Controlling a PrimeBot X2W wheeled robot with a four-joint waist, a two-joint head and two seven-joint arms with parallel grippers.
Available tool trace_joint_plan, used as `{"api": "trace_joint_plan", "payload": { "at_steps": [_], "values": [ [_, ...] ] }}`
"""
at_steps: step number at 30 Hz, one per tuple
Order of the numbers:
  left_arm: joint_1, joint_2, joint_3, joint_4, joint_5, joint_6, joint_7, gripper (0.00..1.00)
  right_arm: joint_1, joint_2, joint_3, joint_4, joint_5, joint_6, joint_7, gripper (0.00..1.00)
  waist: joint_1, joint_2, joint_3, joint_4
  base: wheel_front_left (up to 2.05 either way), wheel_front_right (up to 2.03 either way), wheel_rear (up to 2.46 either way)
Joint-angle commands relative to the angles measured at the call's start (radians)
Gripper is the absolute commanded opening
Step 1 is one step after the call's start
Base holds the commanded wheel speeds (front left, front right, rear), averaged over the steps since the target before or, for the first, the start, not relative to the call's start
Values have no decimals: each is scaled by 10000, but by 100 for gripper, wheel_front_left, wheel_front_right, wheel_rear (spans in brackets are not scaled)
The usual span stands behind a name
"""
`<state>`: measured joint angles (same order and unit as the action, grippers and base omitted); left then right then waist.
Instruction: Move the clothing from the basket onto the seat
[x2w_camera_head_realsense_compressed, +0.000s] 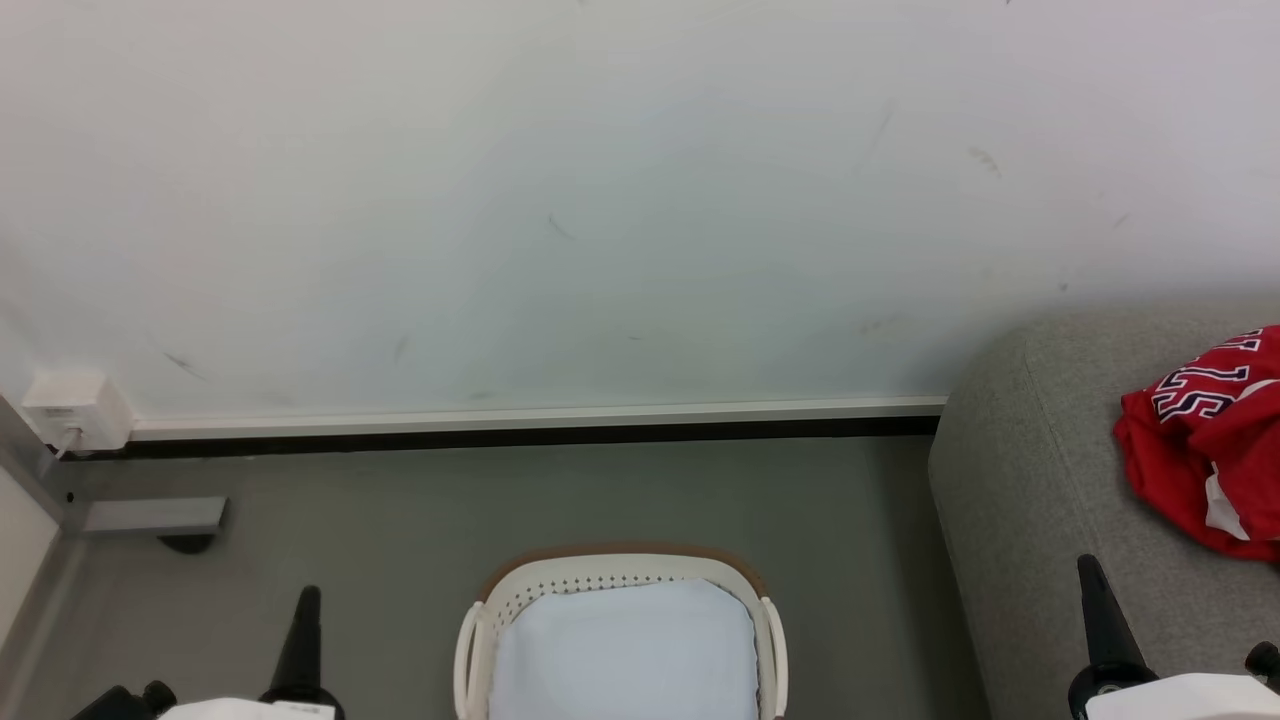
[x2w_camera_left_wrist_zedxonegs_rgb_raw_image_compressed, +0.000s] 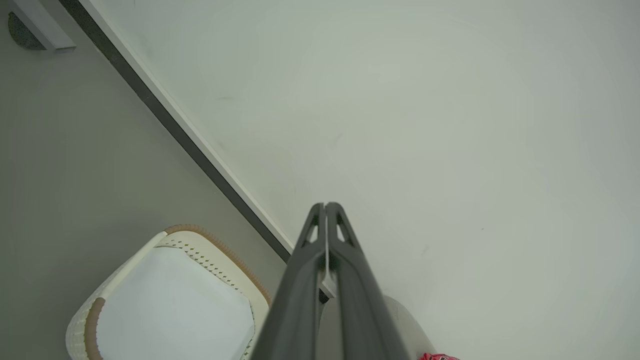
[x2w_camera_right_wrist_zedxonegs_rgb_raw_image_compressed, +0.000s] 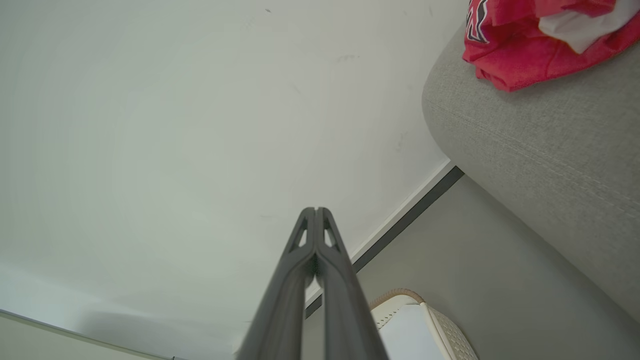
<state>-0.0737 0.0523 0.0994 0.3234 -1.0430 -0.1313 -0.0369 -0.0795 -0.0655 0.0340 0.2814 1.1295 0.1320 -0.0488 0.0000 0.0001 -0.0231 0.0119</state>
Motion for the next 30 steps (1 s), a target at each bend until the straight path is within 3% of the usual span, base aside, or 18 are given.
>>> {"api": "trace_joint_plan", "payload": {
  "at_steps": [1, 30],
  "values": [
    [-205, 56, 66, -135, -418, 4, 65, 0, -241, -32, -99, -152, 297, -11, 82, 0, 0, -1, 6, -3, 0, 0, 0],
    [-310, 27, 109, -469, -2998, 7, 799, 0, -295, 16, -735, -269, 2564, -17, 812, 0, 0, -1, 114, -51, 0, 0, 0]
  ]
}}
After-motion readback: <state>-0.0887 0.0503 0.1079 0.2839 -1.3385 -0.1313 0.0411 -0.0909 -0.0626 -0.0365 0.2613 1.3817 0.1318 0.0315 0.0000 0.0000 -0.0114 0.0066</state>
